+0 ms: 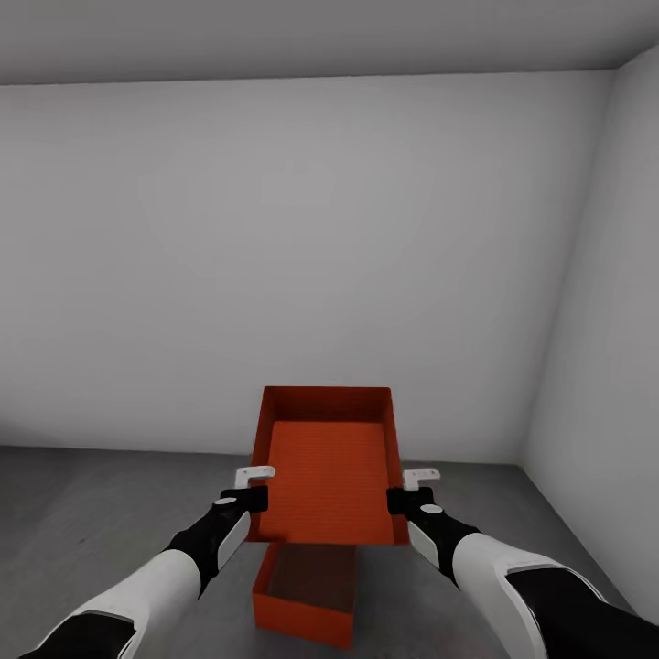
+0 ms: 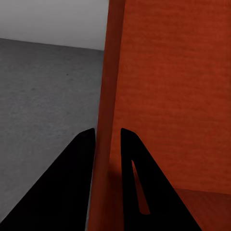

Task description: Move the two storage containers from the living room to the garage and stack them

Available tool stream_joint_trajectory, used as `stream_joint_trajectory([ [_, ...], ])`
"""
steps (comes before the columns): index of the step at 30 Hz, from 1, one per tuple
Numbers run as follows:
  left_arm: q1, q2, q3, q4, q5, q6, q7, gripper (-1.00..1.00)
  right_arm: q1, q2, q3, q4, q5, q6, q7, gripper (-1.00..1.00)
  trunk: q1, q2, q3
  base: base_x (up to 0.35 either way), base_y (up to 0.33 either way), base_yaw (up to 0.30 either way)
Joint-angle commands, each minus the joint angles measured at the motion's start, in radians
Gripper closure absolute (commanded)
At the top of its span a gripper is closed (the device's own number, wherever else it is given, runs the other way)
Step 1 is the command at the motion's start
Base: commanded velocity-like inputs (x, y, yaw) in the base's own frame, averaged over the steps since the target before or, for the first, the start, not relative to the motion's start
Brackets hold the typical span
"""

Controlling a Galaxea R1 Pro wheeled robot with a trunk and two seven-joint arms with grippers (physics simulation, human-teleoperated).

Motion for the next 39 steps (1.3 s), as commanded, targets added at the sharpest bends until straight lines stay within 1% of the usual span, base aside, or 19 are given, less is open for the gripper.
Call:
stream_joint_trajectory([
  [1, -0.001, 0.002, 0.026, -0.006, -0.014, -0.047, 0.068, 1.0, -0.001, -0.044, -0.04, 0.003, -0.015, -0.004, -0.05, 1.0, 0.0, -0.001, -0.002, 0.0, 0.0, -0.247],
  [11, -0.001, 0.002, 0.026, -0.006, -0.014, -0.047, 0.068, 1.0, -0.001, -0.044, -0.04, 0.003, -0.016, -0.004, -0.05, 1.0, 0.0, -0.001, -0.002, 0.017, 0.015, -0.233],
  [27, -0.001, 0.002, 0.027, -0.006, -0.014, -0.047, 0.068, 1.0, -0.001, -0.046, -0.04, 0.003, -0.016, -0.004, -0.05, 1.0, 0.0, -0.001, -0.002, 0.202, 0.205, -0.02],
  [32, -0.001, 0.002, 0.026, -0.006, -0.014, -0.047, 0.068, 1.0, -0.001, -0.044, -0.04, 0.003, -0.016, -0.004, -0.051, 1.0, 0.0, -0.001, -0.002, 0.069, 0.058, -0.075],
  [39, -0.001, 0.002, 0.026, -0.007, -0.014, -0.047, 0.068, 1.0, -0.001, -0.044, -0.04, 0.003, -0.016, -0.004, -0.051, 1.0, 0.0, -0.001, -0.002, 0.008, 0.007, -0.217],
])
